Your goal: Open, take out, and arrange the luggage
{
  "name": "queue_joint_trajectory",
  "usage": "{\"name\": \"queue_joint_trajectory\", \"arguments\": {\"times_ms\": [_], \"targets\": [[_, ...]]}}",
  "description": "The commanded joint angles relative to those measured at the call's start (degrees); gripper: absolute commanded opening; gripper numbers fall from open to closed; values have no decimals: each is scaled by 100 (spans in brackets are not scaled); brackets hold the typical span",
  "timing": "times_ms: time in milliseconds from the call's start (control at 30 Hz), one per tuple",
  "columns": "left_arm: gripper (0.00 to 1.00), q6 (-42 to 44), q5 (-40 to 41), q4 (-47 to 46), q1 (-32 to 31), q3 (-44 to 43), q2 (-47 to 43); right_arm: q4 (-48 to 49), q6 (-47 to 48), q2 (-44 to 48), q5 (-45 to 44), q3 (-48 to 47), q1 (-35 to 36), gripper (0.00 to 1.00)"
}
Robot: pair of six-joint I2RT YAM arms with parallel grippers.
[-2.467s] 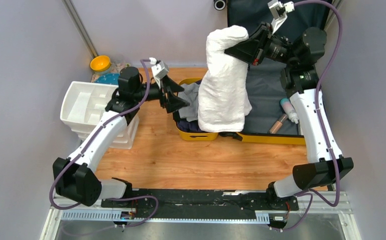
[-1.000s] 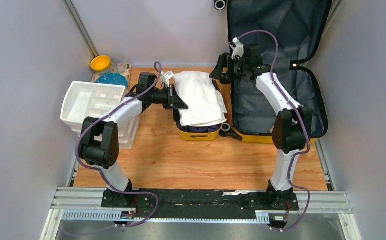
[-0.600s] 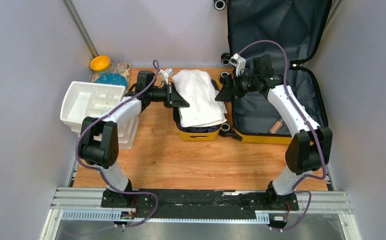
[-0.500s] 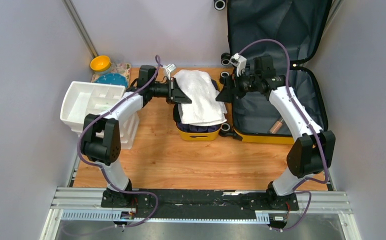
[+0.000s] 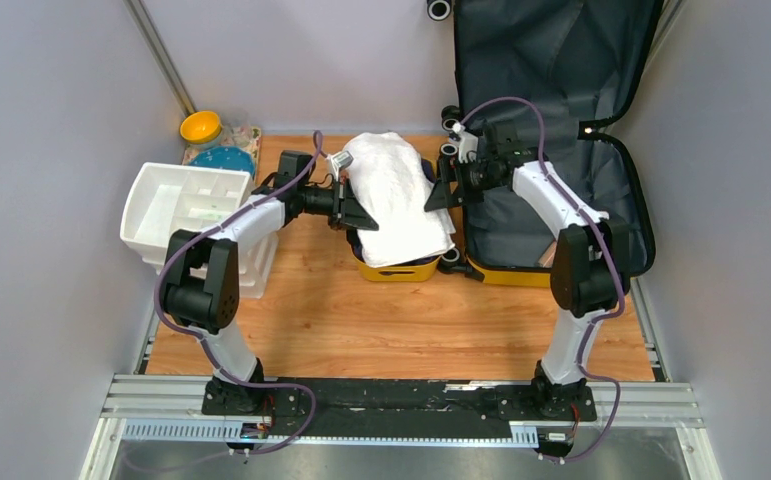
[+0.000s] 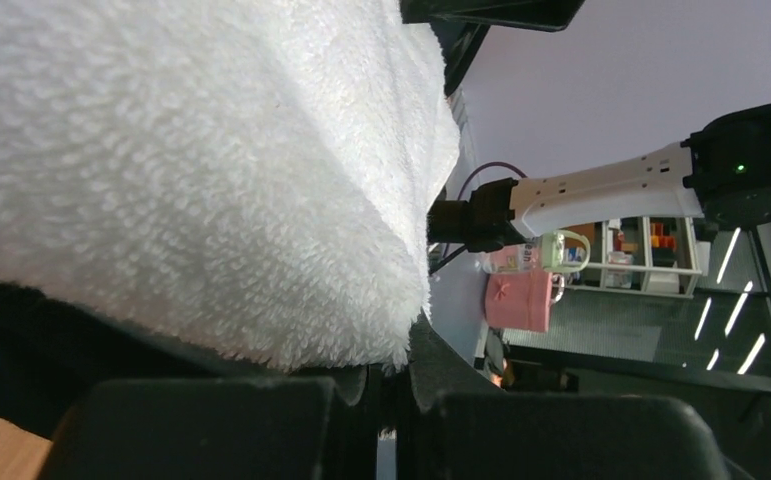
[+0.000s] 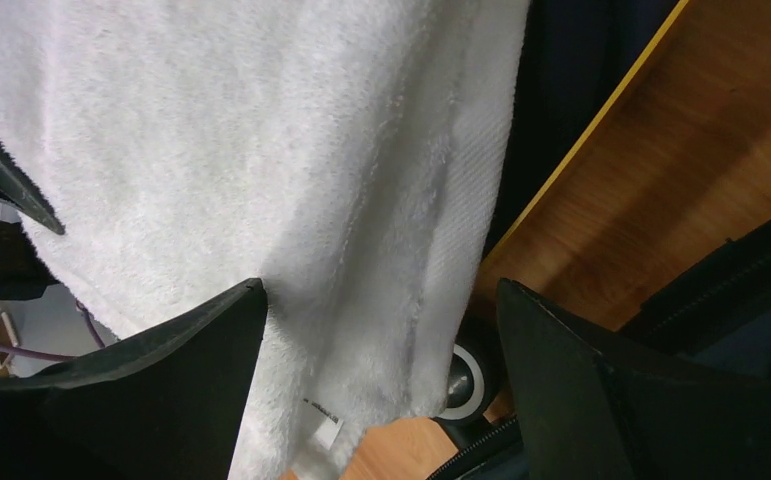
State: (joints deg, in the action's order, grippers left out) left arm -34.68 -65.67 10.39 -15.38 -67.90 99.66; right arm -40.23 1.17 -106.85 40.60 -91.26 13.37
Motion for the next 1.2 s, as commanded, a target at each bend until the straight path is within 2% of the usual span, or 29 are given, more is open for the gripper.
{"name": "queue_joint_trajectory", "arguments": {"times_ms": [0, 67, 100, 167, 200, 300, 500, 700, 767, 800, 833, 933, 1000, 1033, 1067, 1133, 1167], "targets": [[0, 609, -210, 612, -44, -275, -157, -81, -144, -222, -8, -427, 201, 86], [0, 812, -140, 936, -44, -408, -105, -274, -4, -275, -17, -515, 237, 77], [0, 1031, -35, 1051, -44, -548, -96, -397, 102, -310, -26, -567, 237, 59], [0, 1313, 106, 1454, -44, -715, -78, -853, 251, -293, 35, -777, 228, 43], [0, 1584, 316, 1579, -44, -864, -87, -994, 322, -171, 36, -814, 228, 21], [0, 1963, 563, 1931, -44, -1040, -139, -1206, 437, 259, 185, -640, 237, 0], [0, 2622, 871, 2501, -44, -1207, -149, -1364, 560, 876, 457, -147, 307, 0], [0, 3081, 1064, 3030, -44, -1147, -227, -1445, 551, 894, 660, 538, 395, 0], [13, 3220, 1213, 3231, -44, -1182, -210, -1374, 525, 815, 607, 697, 456, 0], [30, 3326, 1380, 3345, -44, -1286, -184, -1382, 472, 728, 598, 706, 456, 0], [40, 3449, 1494, 3599, -27, -1357, -183, -1417, 446, 683, 442, 689, 448, 0], [58, 4046, 1882, 4065, 70, -1743, -297, -1506, 472, 639, 282, 566, 352, 2], [68, 4739, 1908, 4417, 183, -2329, -341, -1506, 428, 683, 308, 382, 281, 12], [70, 5047, 1926, 4819, 193, -2577, -342, -1523, 376, 692, 343, 312, 228, 18], [74, 5702, 1996, 4980, 193, -2823, -324, -1532, 349, 709, 352, 224, 202, 32], [77, 6190, 2146, 5148, 193, -3404, -359, -1646, 340, 753, 404, -57, 149, 45], [78, 6653, 2120, 5122, 184, -3519, -385, -1672, 331, 831, 388, -154, 114, 55]]}}
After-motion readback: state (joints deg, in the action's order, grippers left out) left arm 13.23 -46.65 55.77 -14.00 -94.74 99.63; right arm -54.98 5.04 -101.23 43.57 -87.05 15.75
